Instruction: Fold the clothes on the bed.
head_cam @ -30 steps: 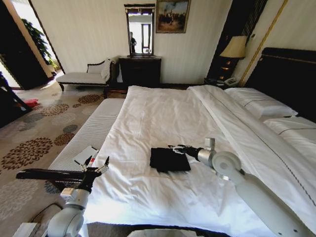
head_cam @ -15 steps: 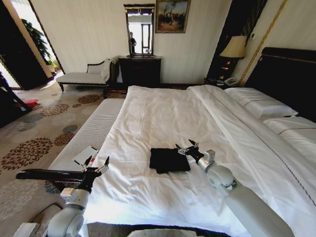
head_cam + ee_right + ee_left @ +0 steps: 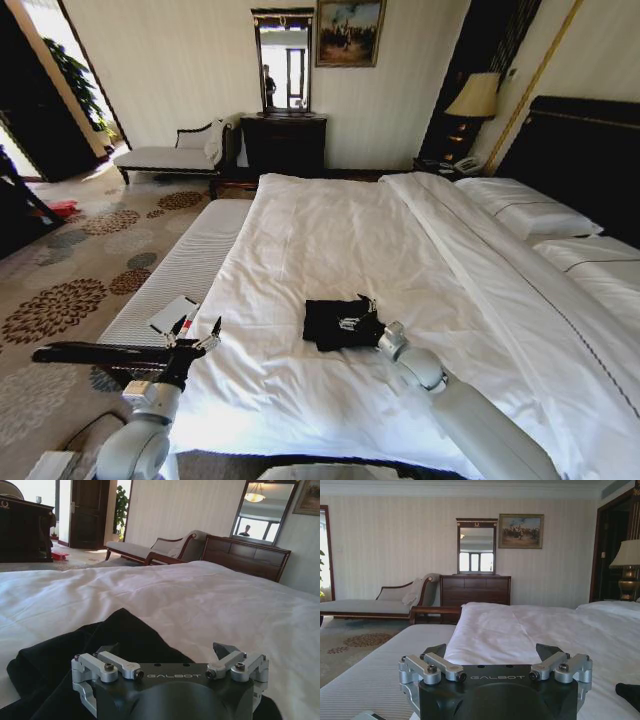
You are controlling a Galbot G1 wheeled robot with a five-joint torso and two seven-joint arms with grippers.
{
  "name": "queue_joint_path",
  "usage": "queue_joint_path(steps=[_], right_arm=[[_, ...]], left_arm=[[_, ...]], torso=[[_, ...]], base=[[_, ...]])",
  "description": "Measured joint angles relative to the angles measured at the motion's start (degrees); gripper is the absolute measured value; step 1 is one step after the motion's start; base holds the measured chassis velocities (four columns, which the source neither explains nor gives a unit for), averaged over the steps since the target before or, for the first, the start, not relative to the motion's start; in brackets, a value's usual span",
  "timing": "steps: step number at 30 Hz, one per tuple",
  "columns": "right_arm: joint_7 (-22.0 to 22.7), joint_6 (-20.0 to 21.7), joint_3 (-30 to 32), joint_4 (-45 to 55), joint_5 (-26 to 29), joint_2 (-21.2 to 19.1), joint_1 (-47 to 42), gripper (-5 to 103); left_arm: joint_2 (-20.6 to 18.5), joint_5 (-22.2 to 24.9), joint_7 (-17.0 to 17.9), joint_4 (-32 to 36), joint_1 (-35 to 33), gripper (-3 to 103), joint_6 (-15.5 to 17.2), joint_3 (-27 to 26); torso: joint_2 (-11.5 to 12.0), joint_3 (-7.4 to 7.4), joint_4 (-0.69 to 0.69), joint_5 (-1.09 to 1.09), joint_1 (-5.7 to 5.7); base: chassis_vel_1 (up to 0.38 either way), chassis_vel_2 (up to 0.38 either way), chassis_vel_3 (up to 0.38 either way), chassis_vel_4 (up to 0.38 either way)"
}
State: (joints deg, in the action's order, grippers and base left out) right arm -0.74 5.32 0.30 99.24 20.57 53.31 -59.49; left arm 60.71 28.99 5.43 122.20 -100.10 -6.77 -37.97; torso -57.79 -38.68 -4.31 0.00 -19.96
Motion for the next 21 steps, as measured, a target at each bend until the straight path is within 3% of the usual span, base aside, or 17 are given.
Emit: queue_joint_path(steps=[13,21], right_arm=[[0.6,0.0,-8.7,-8.9,0.2,4.8,6.2,100],[2.1,-0.1,-7.5,-7.9,4.4,4.1,6.9,100]], left_arm=[[0.0,0.0,0.0,0.0,0.0,100,0.0,0.0],[0.0,0.0,0.0,0.0,0.0,100,0.0,0.0]], torso=[[0.0,0.0,0.0,0.01,0.0],[0.0,0.0,0.01,0.0,-0.01]], base=[[0.0,0.0,0.0,0.0],[0.0,0.0,0.0,0.0]])
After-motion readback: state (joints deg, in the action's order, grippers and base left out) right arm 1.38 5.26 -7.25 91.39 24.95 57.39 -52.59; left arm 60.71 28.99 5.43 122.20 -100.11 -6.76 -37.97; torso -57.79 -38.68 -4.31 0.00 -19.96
